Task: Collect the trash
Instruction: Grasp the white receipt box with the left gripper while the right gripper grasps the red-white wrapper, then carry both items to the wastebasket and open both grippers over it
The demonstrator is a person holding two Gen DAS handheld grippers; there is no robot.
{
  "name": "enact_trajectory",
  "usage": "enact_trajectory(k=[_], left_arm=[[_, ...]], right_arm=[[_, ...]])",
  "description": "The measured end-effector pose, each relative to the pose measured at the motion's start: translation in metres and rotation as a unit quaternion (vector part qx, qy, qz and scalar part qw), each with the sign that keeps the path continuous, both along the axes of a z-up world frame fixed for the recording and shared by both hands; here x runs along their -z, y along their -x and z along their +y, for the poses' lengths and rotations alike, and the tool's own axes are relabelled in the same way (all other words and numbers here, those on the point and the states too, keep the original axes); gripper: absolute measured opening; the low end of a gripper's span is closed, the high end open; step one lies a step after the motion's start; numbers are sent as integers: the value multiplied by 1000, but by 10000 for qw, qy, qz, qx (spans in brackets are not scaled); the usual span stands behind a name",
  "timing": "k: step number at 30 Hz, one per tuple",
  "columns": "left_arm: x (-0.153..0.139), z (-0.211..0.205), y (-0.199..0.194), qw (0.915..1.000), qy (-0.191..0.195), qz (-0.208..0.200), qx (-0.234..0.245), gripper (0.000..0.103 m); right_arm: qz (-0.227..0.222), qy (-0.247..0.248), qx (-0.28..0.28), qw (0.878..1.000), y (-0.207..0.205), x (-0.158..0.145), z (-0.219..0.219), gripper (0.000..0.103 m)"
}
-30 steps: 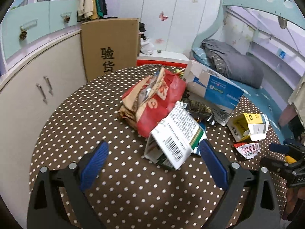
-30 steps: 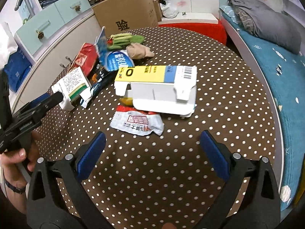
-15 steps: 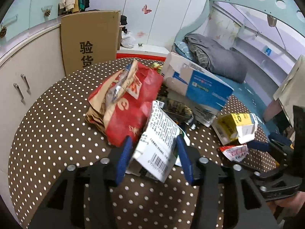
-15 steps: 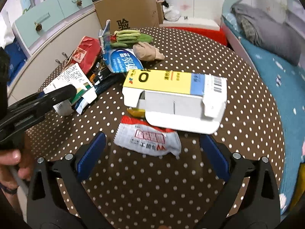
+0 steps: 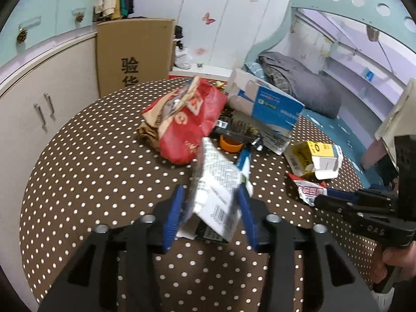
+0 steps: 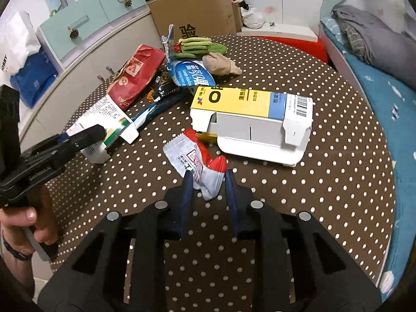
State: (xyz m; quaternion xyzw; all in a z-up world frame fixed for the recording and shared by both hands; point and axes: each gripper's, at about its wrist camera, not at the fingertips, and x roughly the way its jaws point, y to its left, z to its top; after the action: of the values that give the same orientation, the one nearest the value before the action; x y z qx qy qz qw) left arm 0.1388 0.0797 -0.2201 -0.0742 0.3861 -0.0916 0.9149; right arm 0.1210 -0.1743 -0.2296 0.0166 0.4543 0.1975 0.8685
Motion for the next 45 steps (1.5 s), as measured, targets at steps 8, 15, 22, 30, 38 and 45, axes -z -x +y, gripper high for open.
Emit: enact_trajectory(k=[8,15,22,30,38,45], left_arm=[[4,-9,-11,9993,7,180,317,40],[-2,-10,4,9998,99,82,124,35],[-35,-8,23,9994,146,-296,29,35],[-89,-55,16,9957,129,-843,373,35],[-124,-146,-9,9874,176,-1077,1148,35],[-124,-238,-32,9775,251,-861,1910,35]], right_arm=[[-186,210,-13,9996,-17,-2,8,19],[-126,-49,-204,9997,-4,-6,5,16],[-480,-438,-155,9978,8,-41,-19,16],[-1090,-836,234,9902,16,-94,-75,16],[-1511,-987,1161,9767,21,-120,-172,16],[-1533,-1052,2137,9590,25,-110,-264,16]])
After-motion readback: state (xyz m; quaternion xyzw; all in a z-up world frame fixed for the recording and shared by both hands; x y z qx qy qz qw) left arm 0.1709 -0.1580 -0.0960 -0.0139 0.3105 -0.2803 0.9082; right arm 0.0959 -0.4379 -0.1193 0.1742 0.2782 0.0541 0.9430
